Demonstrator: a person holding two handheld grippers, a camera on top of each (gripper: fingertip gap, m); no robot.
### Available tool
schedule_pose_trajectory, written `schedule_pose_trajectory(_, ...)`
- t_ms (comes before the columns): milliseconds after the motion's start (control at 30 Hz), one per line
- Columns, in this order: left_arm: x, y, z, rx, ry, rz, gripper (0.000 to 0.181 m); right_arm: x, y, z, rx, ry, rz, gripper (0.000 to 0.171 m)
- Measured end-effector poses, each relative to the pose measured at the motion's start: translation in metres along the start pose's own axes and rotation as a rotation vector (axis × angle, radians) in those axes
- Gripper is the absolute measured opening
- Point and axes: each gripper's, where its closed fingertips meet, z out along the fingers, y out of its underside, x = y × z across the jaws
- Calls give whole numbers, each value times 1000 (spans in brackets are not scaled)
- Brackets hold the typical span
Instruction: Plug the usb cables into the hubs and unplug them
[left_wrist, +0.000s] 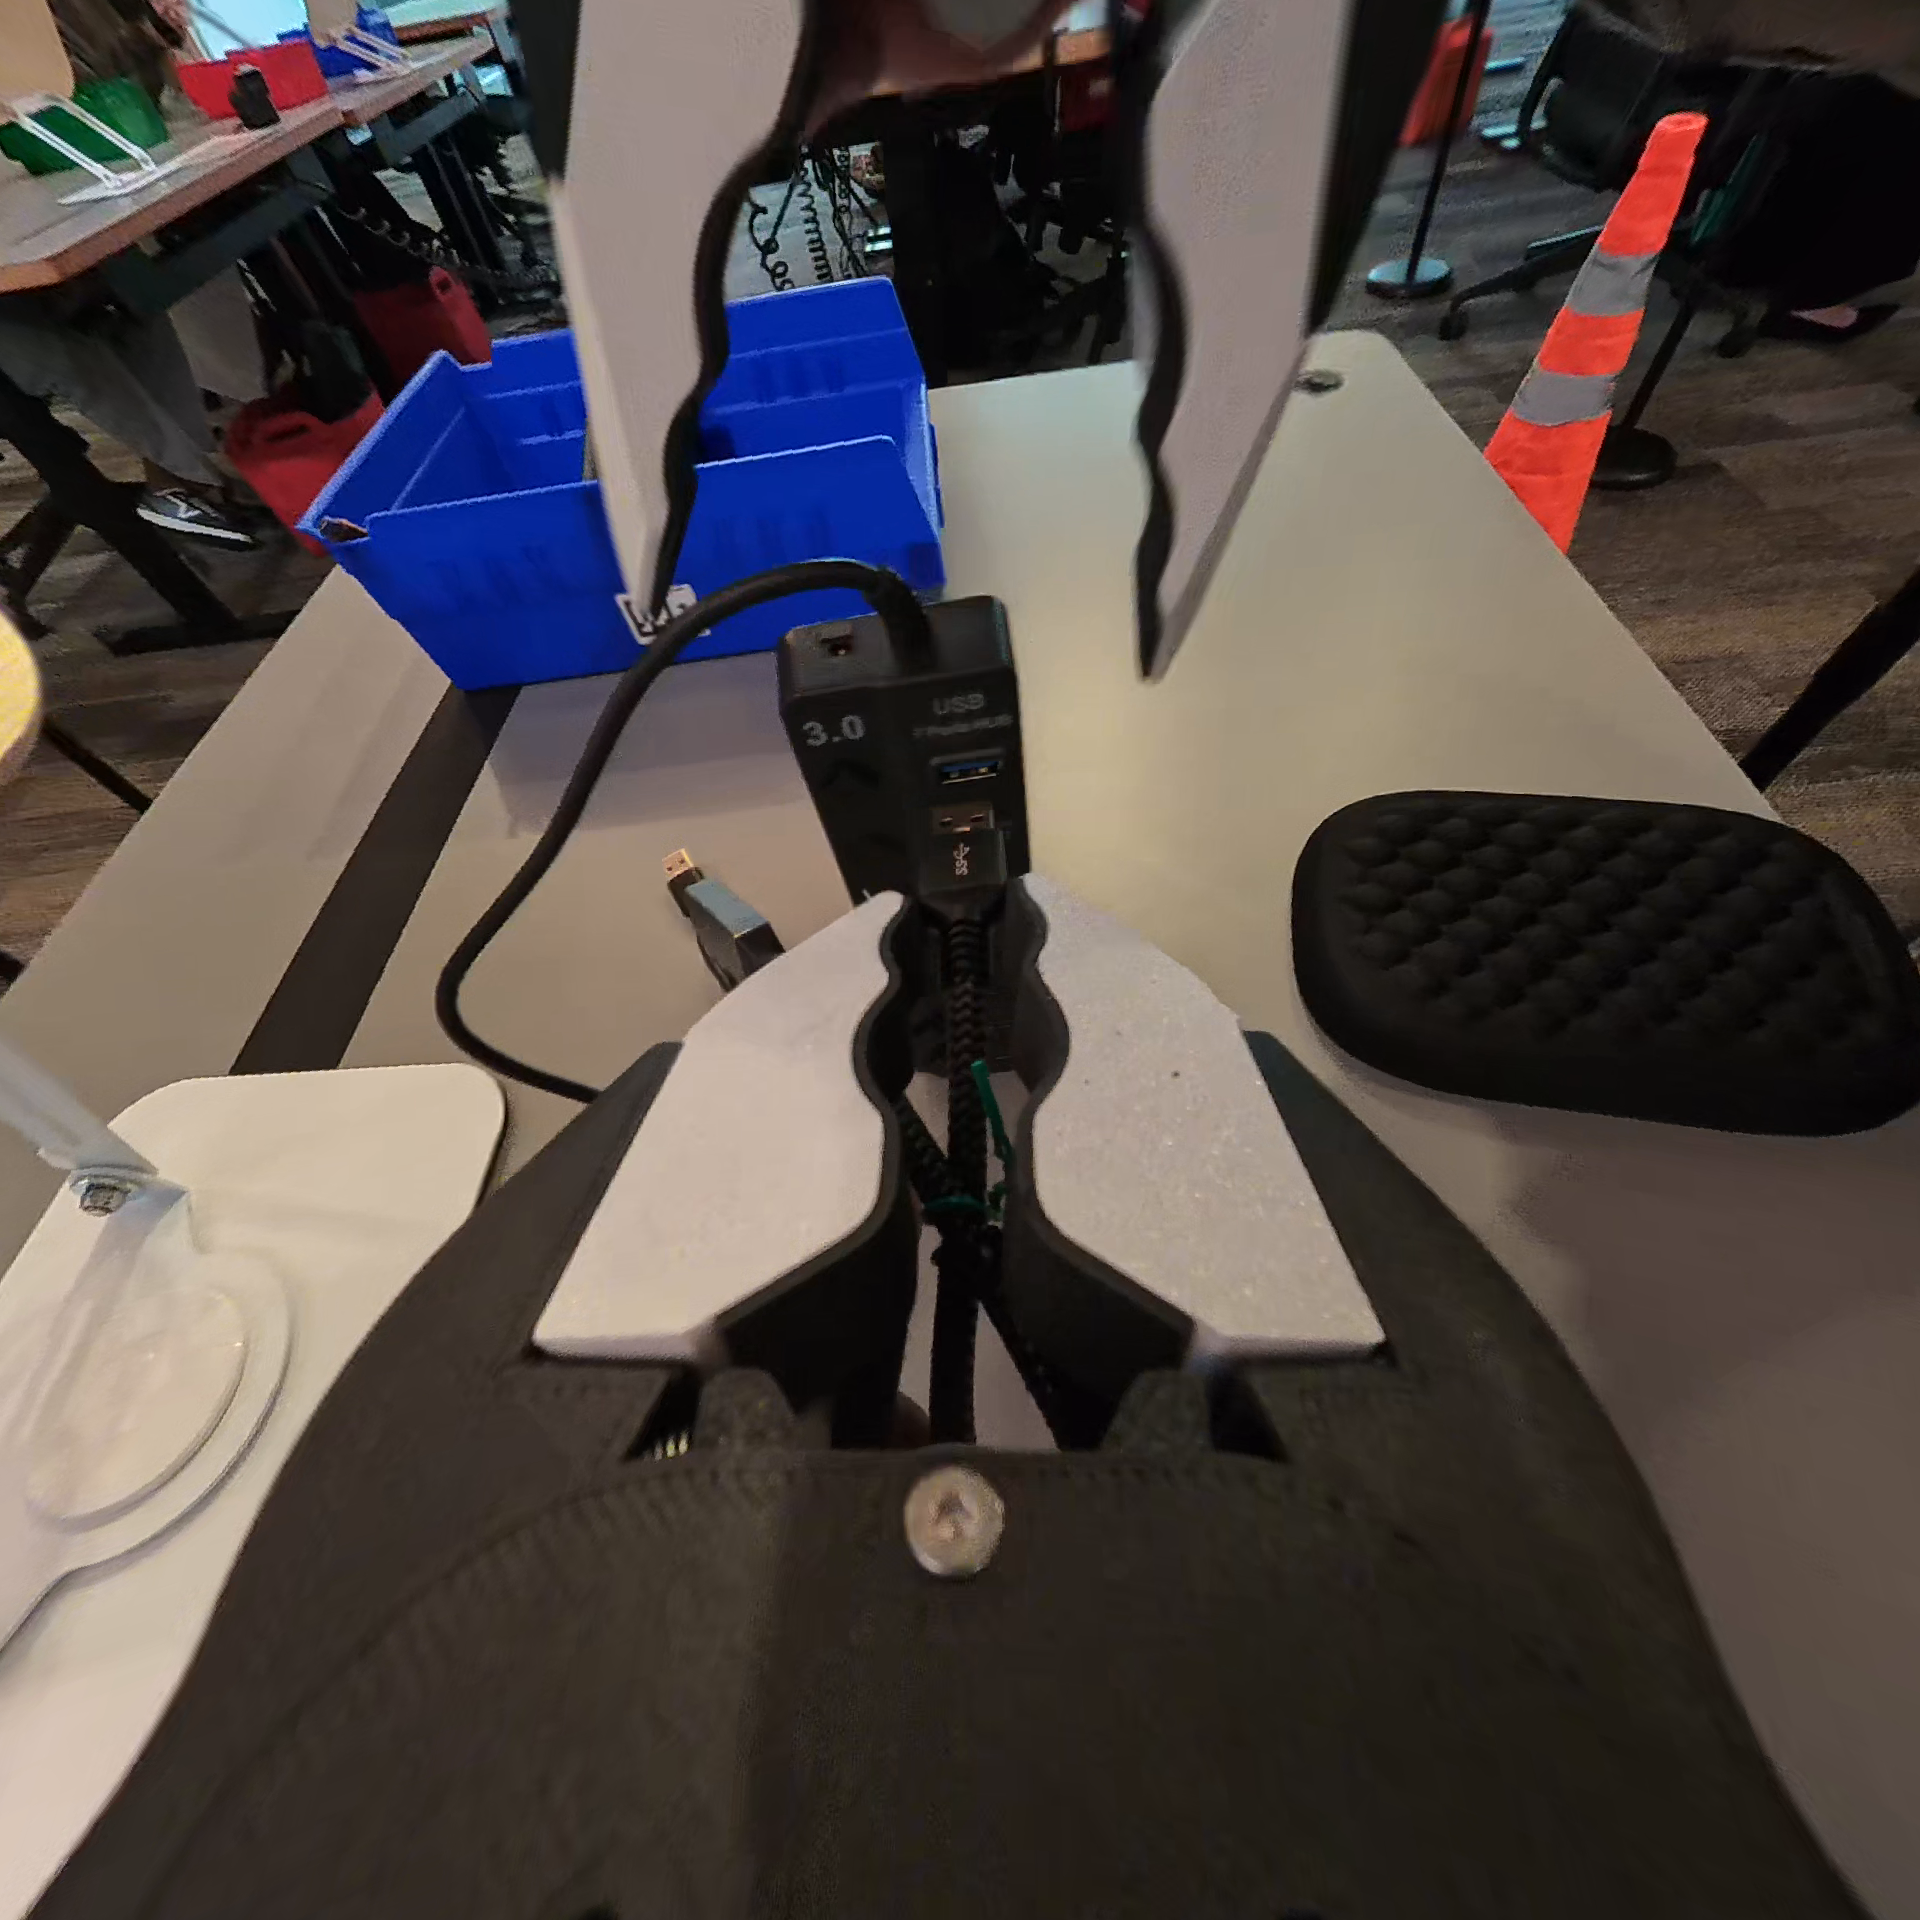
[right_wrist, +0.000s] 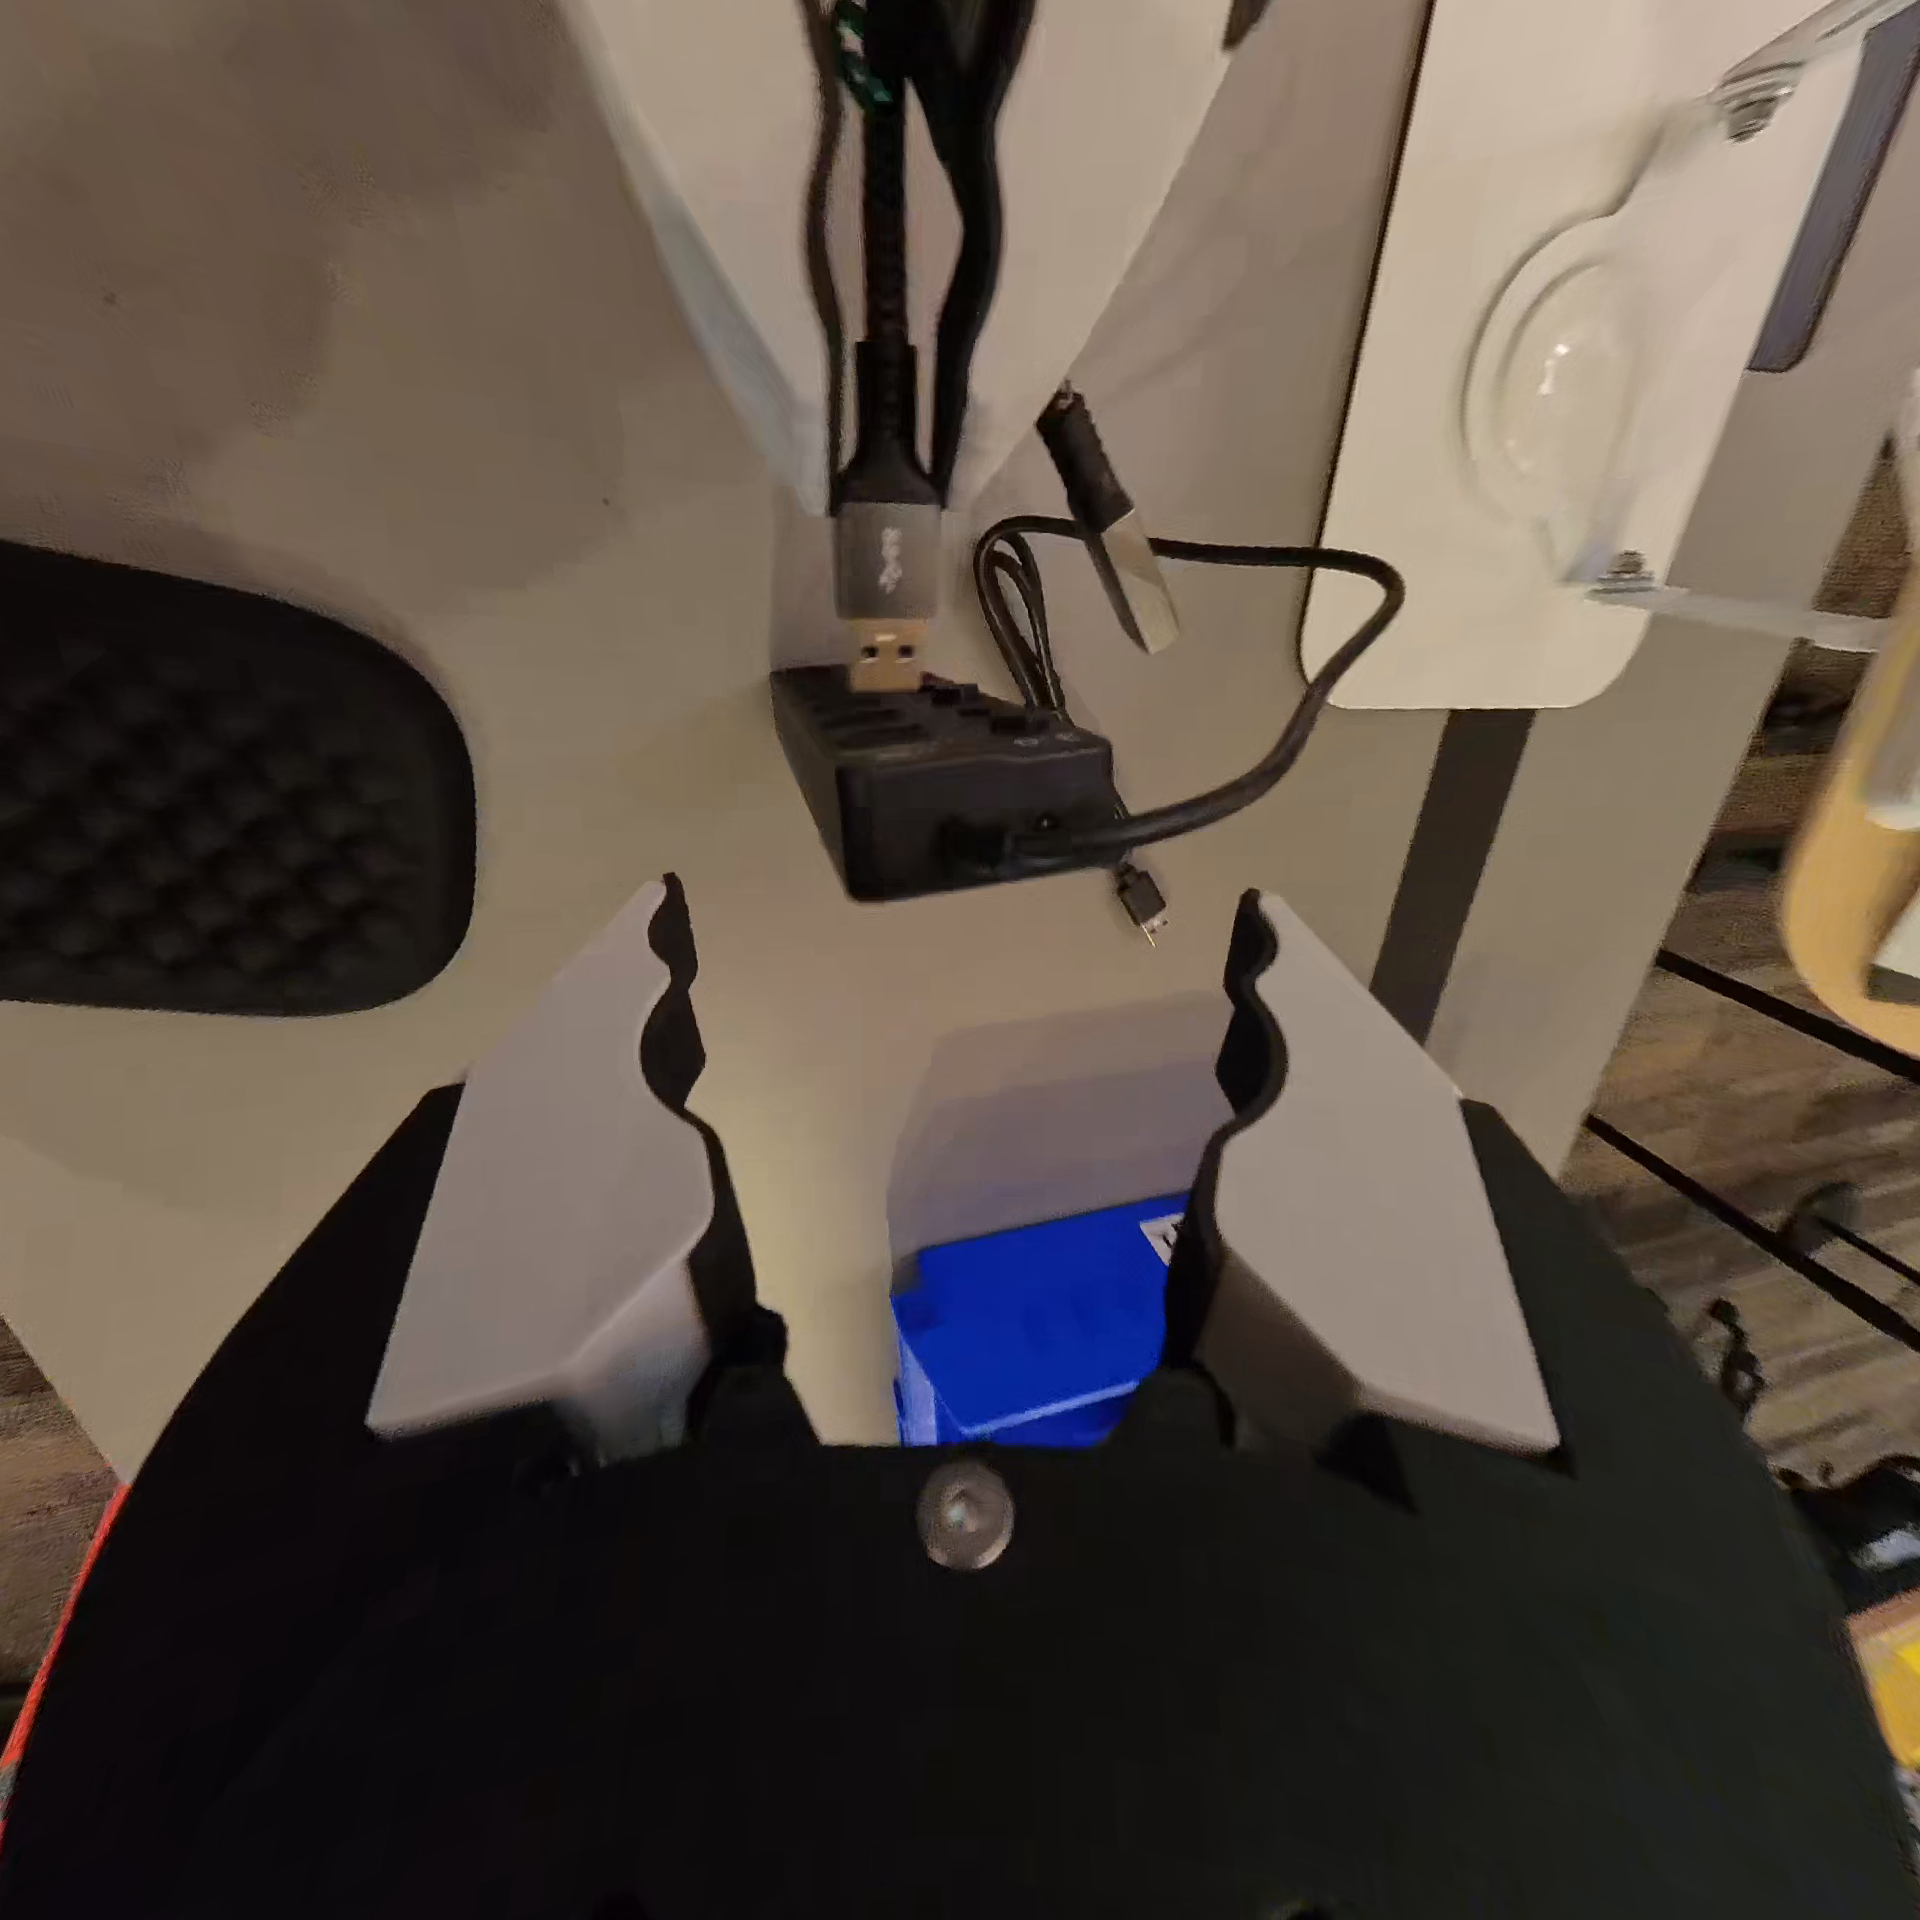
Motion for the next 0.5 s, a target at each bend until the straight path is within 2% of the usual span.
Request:
schedule_pose_trajectory(233,-1,-3,4,25,-9,-22,14,-6,-15,30,9,-168,31,101)
schedule_pose_trajectory(433,2,0,11,18,-6,-20,14,-6,-13,46,-58,-188,4,85)
schedule_pose_trajectory(500,2,0,12,13,-7,-13,14,-7,-11,48,-57,-199,-33,90)
